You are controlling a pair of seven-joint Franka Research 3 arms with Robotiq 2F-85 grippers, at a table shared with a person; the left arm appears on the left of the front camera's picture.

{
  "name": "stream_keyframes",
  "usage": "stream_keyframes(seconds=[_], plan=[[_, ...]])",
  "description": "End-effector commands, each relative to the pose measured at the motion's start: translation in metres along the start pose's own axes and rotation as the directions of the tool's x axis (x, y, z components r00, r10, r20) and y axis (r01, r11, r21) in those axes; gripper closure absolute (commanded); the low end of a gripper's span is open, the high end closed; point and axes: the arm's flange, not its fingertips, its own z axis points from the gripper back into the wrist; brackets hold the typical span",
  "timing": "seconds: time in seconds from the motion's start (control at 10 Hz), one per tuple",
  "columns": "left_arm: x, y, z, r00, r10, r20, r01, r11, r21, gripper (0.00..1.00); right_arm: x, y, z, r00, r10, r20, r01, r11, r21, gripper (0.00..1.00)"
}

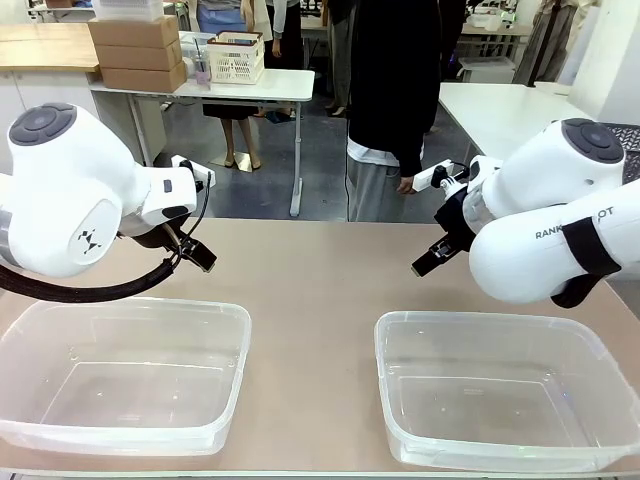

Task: Sort the waste into each basket.
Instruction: Pick up the Organizing box on the left side of the table and lift it.

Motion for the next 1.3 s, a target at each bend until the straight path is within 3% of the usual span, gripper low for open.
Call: stream_keyframes(seconds=[0.0, 0.1, 0.2, 0.3, 0.4, 0.5, 0.7, 0.8, 0.9, 1.0, 1.1, 1.2], plan=[[0.0, 0.0, 0.0, 1.0, -0.001, 0.0, 0.001, 1.0, 0.0, 0.0, 0.0, 0.0, 0.0, 1.0, -0.001, 0.001, 0.001, 1.0, 0.0, 0.0], [0.0, 0.0, 0.0, 1.0, 0.0, 0.0, 0.0, 1.0, 0.0, 0.0, 0.0, 0.0, 0.0, 1.0, 0.0, 0.0, 0.0, 1.0, 0.0, 0.0], [0.016, 0.003, 0.042, 0.998, 0.025, -0.065, -0.028, 0.998, -0.048, 0.0, 0.007, 0.004, 0.033, 0.998, 0.062, 0.009, -0.062, 0.998, 0.017, 0.0], [0.02, -0.003, 0.107, 0.999, 0.026, -0.034, -0.029, 0.996, -0.082, 0.0, -0.002, -0.001, 0.088, 0.997, 0.079, 0.003, -0.079, 0.996, 0.035, 0.0], [0.018, -0.016, 0.159, 0.987, 0.138, -0.079, -0.142, 0.989, -0.046, 0.0, -0.017, 0.001, 0.14, 0.999, -0.046, -0.027, 0.045, 0.999, -0.005, 0.0], [0.005, -0.034, 0.2, 0.976, 0.205, -0.072, -0.209, 0.976, -0.054, 0.0, -0.041, 0.006, 0.181, 0.996, -0.086, -0.002, 0.086, 0.996, 0.021, 0.0], [-0.025, -0.076, 0.24, 0.998, 0.067, -0.001, -0.066, 0.988, -0.142, 0.0, -0.089, 0.03, 0.207, 0.998, -0.054, 0.011, 0.054, 0.998, 0.03, 0.0], [-0.023, -0.076, 0.225, 0.993, 0.113, 0.024, -0.114, 0.994, 0.006, 0.0, 0.007, -0.004, 0.171, 0.999, -0.041, 0.002, 0.041, 0.999, 0.014, 0.0], [-0.006, -0.059, 0.238, 0.994, 0.106, -0.034, -0.109, 0.988, -0.109, 0.0, 0.007, -0.004, 0.171, 0.999, -0.041, 0.002, 0.041, 0.999, 0.014, 0.0], [-0.006, -0.059, 0.238, 0.994, 0.106, -0.034, -0.109, 0.988, -0.109, 0.0, 0.007, -0.004, 0.171, 0.999, -0.041, 0.002, 0.041, 0.999, 0.014, 0.0], [-0.012, -0.077, 0.261, 0.996, 0.091, 0.001, -0.091, 0.993, -0.073, 0.0, -0.007, 0.002, 0.211, 0.999, -0.041, 0.003, 0.041, 0.999, 0.017, 0.0], [0.001, -0.07, 0.251, 0.999, 0.049, 0.005, -0.041, 0.889, -0.456, 0.0, 0.0, -0.002, 0.209, 0.998, -0.054, 0.035, 0.033, 0.899, 0.436, 0.0]])
